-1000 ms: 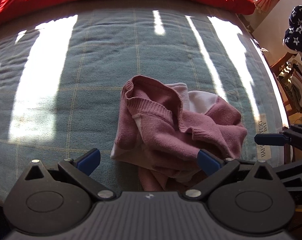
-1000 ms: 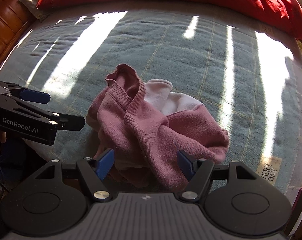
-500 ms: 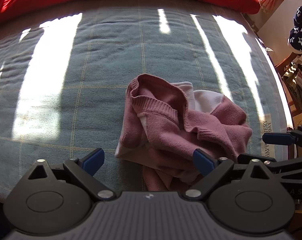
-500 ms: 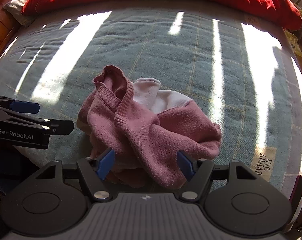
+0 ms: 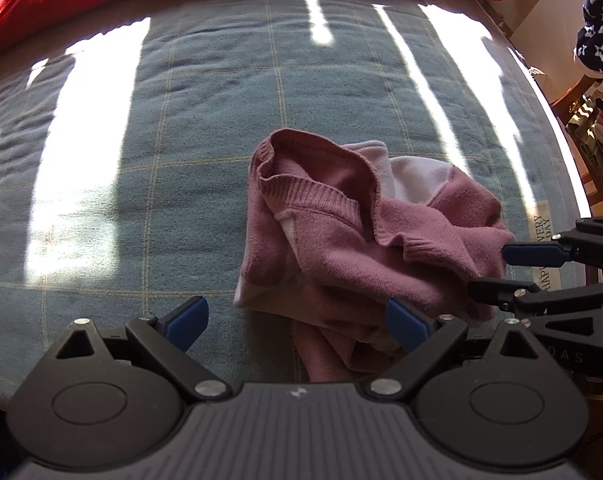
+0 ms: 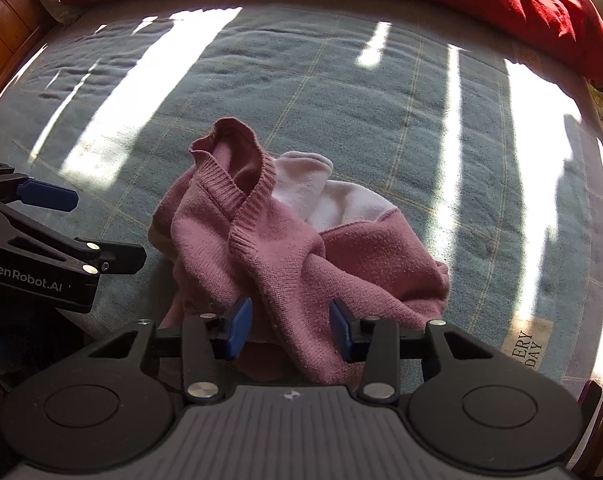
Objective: Fold clothes
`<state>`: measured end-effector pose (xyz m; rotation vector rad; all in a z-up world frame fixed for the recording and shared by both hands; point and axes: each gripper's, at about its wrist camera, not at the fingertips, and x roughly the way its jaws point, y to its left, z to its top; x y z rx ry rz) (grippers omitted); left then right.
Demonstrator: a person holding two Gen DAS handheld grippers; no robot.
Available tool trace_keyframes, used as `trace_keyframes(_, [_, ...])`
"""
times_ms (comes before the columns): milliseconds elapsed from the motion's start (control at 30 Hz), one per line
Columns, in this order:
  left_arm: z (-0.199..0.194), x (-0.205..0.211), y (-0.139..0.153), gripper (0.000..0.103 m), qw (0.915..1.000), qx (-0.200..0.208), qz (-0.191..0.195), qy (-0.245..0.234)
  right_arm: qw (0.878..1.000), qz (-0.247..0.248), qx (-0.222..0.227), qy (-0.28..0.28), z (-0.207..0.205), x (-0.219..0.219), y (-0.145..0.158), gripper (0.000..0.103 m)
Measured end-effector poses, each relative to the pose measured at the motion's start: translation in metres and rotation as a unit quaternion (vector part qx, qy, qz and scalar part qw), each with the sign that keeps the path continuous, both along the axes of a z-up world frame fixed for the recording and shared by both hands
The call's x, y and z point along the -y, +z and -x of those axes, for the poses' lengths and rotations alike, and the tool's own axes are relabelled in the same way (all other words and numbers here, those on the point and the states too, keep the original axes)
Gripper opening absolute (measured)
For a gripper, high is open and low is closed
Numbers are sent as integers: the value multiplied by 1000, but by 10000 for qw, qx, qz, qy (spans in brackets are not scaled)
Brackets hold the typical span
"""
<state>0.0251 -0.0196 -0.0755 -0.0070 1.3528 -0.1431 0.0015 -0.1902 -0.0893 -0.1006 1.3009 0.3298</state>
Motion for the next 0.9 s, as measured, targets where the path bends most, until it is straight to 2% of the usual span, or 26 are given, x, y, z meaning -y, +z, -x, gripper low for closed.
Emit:
trace_keyframes(100, [-1, -1, -2, 95, 10000, -27, -39, -17, 9995, 137, -28, 297, -4, -9, -12, 44])
trace_keyframes(233, [-3, -5, -6, 95, 10000, -86, -29, 31, 9972, 393, -141, 625, -10, -19, -31, 26])
trace_keyframes(333, [-5, -9, -9, 95, 9999, -112, -53, 75, 9966, 426, -237, 671, -15, -20, -39, 16])
trace_keyframes(533, [-15, -12, -15, 95, 9997, -203, -25, 134, 9968, 354, -321, 646, -22, -16, -45, 15])
trace_keyframes(633, [-20, -11, -16, 95, 9998, -183, -24, 111, 9969, 285, -326, 661, -27, -12, -44, 11])
trace_keyframes(900, [-41, -11, -26, 95, 9997, -181, -150, -121, 9987, 428, -183, 219, -63, 30, -29, 11])
